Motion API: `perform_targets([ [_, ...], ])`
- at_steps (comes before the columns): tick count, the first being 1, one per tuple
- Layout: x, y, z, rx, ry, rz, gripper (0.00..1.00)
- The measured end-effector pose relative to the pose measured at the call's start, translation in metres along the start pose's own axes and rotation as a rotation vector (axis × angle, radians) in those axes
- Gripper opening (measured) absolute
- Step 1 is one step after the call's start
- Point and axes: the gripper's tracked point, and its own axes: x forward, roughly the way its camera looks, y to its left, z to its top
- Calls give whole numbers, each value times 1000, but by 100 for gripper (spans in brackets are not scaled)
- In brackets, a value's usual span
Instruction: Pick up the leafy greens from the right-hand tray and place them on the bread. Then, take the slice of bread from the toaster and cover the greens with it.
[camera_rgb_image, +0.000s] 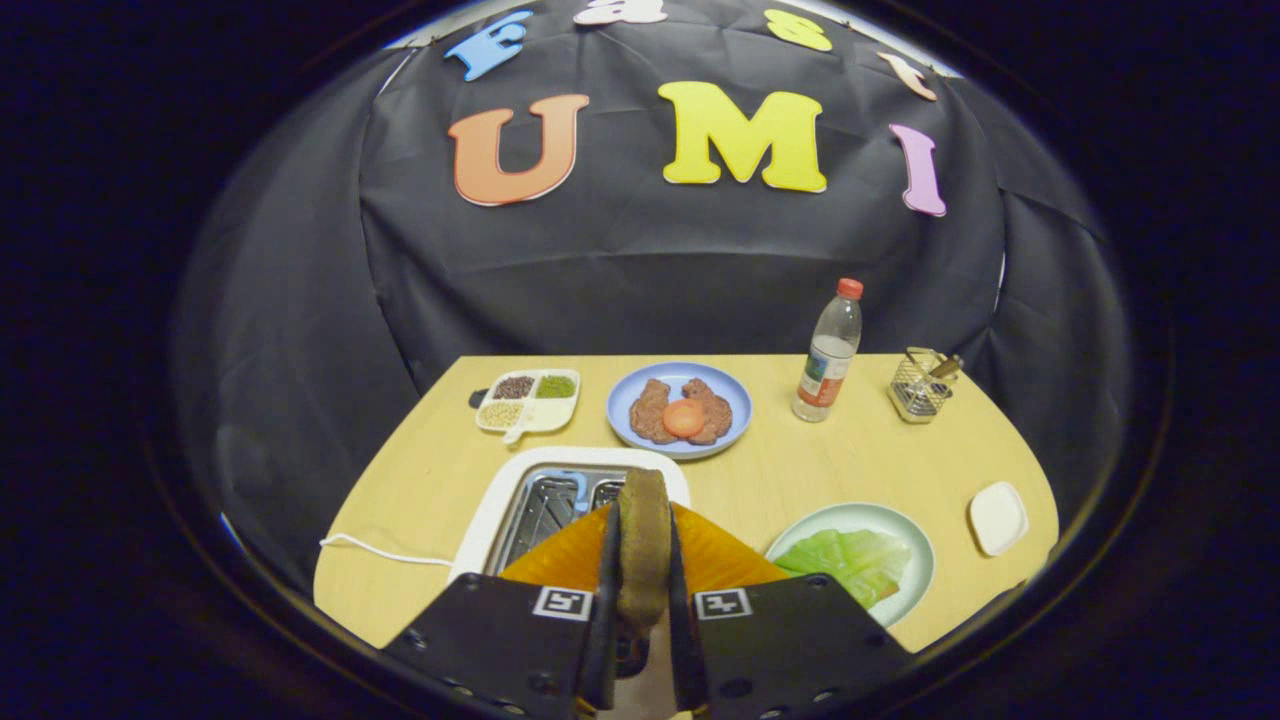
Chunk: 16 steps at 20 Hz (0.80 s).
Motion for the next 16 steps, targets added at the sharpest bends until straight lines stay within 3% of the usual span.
perform_targets([
  [2, -4, 5, 4, -11, 2, 15, 12],
  [9, -39, 9, 44, 30, -71, 102, 11],
  [16, -112, -11, 107, 50, -208, 219, 11],
])
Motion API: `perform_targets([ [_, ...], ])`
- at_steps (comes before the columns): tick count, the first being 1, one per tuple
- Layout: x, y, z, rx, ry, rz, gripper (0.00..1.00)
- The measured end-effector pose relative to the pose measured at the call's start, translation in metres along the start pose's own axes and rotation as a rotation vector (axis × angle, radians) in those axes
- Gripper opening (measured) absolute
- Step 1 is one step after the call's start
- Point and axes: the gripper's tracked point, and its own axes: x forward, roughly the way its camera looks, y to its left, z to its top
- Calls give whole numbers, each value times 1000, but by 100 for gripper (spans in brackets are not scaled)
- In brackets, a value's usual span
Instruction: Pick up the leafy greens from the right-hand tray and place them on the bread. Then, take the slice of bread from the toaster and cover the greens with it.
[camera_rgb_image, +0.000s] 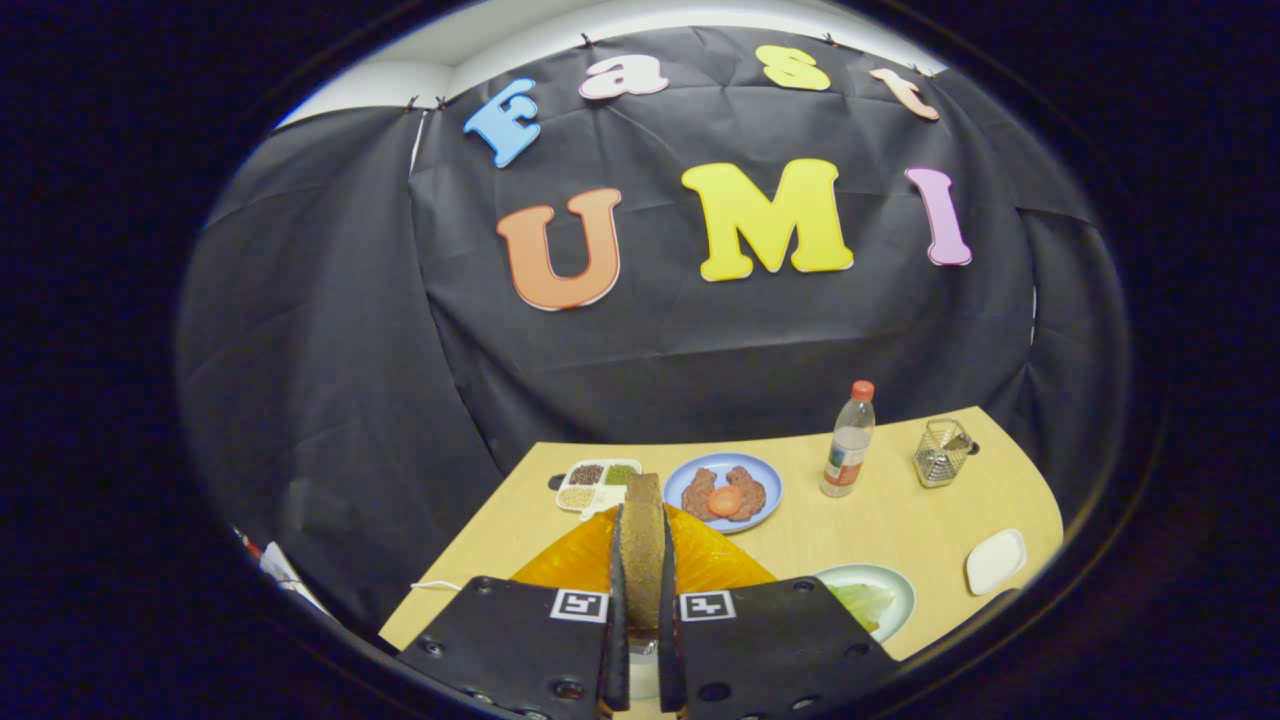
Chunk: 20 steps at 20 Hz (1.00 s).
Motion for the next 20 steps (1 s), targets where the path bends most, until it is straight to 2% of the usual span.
perform_targets([
  [6, -61, -76, 45, 45, -55, 13, 11],
  [11, -105, -198, 63, 63, -105, -77, 11],
  [16, -124, -332, 47, 92, -79, -195, 11],
  [20, -118, -410, 14, 119, -8, -233, 11],
])
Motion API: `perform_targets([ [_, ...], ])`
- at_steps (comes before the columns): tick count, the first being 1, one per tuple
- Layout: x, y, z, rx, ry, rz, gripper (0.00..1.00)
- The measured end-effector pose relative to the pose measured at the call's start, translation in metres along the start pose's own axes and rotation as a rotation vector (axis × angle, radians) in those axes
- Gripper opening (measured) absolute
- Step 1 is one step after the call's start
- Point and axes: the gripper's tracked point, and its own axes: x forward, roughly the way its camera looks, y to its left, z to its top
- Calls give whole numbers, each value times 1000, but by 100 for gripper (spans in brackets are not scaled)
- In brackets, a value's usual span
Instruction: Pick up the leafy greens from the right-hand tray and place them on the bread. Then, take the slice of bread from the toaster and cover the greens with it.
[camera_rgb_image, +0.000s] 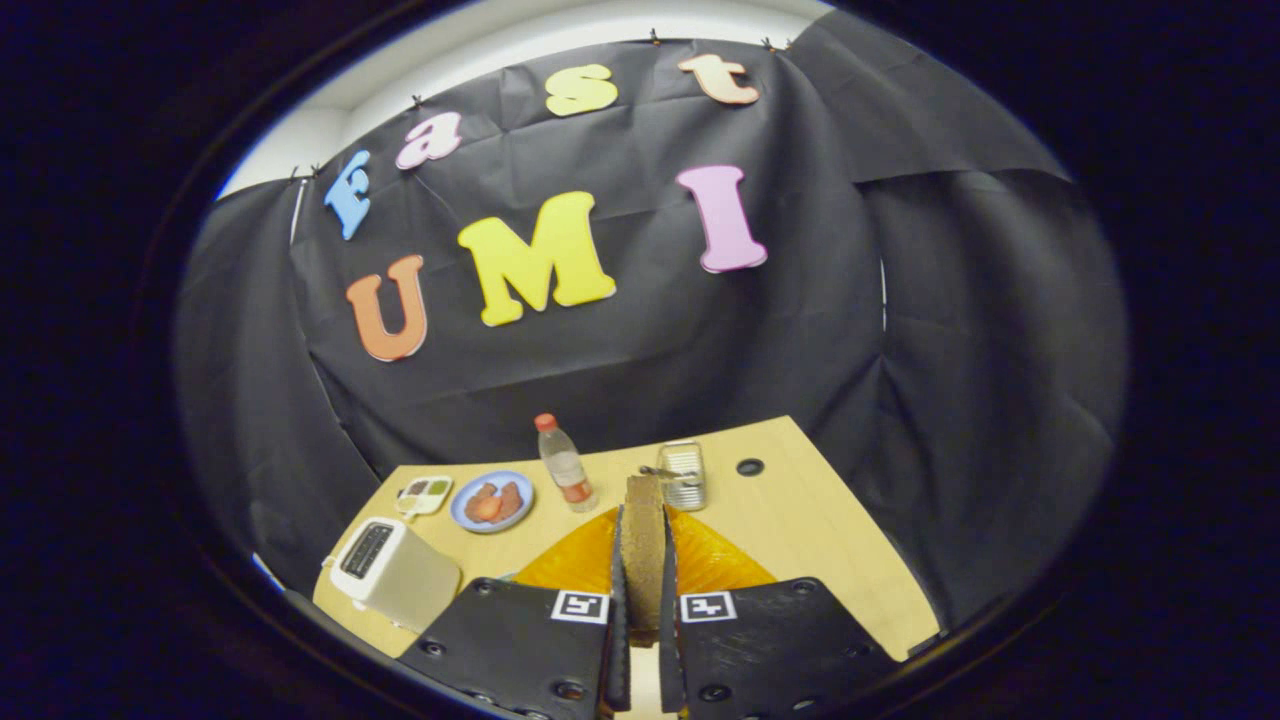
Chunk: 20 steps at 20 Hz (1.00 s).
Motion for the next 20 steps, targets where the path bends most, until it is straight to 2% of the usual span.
perform_targets([
  [3, 17, -24, -21, -5, 45, 1, 11],
  [5, 28, -12, -32, -3, 65, 30, 11],
  [7, 37, 17, -43, 2, 82, 78, 11],
  [13, 60, 148, -83, -13, 123, 242, 11],
  [20, 92, 238, -138, 3, 192, 325, 11],
])
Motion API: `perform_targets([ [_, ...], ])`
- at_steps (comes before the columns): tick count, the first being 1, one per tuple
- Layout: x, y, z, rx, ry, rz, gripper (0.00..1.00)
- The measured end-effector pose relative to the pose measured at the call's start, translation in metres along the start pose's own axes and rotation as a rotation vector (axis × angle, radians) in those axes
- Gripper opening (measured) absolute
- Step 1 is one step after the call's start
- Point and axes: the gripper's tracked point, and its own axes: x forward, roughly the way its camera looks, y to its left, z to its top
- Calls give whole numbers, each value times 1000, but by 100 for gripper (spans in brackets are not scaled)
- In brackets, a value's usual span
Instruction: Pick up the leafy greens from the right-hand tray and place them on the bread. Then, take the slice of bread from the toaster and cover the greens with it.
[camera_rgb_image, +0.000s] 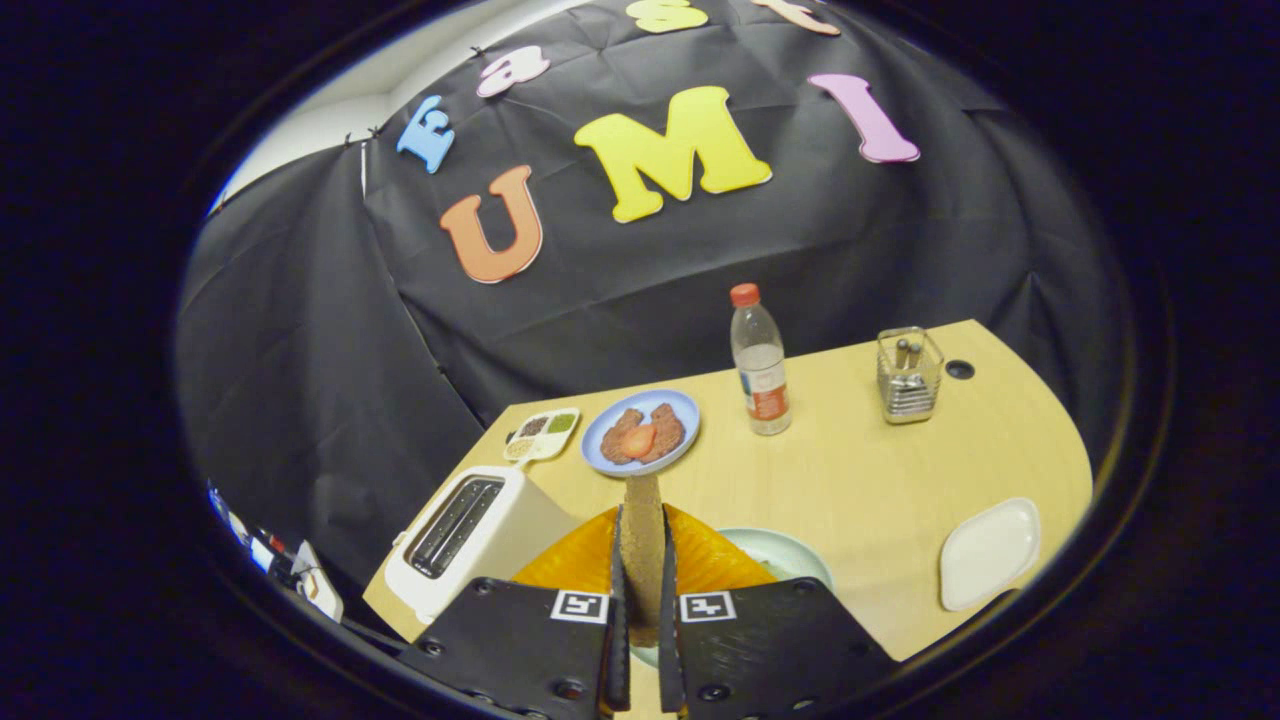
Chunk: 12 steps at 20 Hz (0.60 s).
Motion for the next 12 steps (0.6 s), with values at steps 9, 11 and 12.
perform_targets([
  [9, 41, -9, -45, 76, 33, -45, 11],
  [11, 45, -15, -53, 113, 45, -38, 11],
  [12, 46, -21, -58, 128, 53, -42, 11],
])
